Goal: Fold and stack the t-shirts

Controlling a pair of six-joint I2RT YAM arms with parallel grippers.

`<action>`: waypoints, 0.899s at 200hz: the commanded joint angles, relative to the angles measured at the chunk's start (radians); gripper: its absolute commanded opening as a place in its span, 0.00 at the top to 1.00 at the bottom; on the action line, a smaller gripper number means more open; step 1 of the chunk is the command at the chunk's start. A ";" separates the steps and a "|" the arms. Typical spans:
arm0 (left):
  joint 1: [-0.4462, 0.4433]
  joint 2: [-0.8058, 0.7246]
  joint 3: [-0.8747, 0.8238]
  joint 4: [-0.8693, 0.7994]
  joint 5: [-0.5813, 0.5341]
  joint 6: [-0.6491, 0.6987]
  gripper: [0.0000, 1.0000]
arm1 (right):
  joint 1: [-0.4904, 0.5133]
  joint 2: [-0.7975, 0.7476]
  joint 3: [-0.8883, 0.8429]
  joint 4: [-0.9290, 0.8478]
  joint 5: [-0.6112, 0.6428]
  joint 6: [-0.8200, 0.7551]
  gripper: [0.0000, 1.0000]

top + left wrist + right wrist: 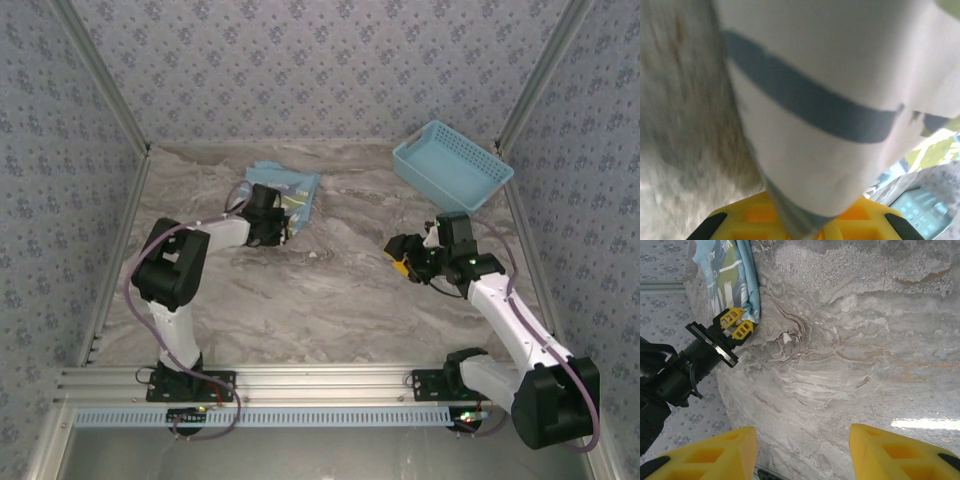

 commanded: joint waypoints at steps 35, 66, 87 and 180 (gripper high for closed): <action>0.241 0.034 0.043 -0.017 0.010 0.149 0.84 | -0.009 -0.006 -0.004 -0.019 0.008 0.010 0.46; 0.331 0.041 0.026 0.011 0.001 0.142 0.85 | -0.009 0.010 -0.001 -0.005 0.014 0.010 0.46; 0.387 0.012 -0.022 0.027 -0.024 0.132 0.85 | -0.009 0.020 0.007 0.003 0.024 0.009 0.46; 0.465 0.146 0.125 0.122 0.125 0.228 0.82 | -0.002 0.056 0.009 0.035 0.027 0.019 0.46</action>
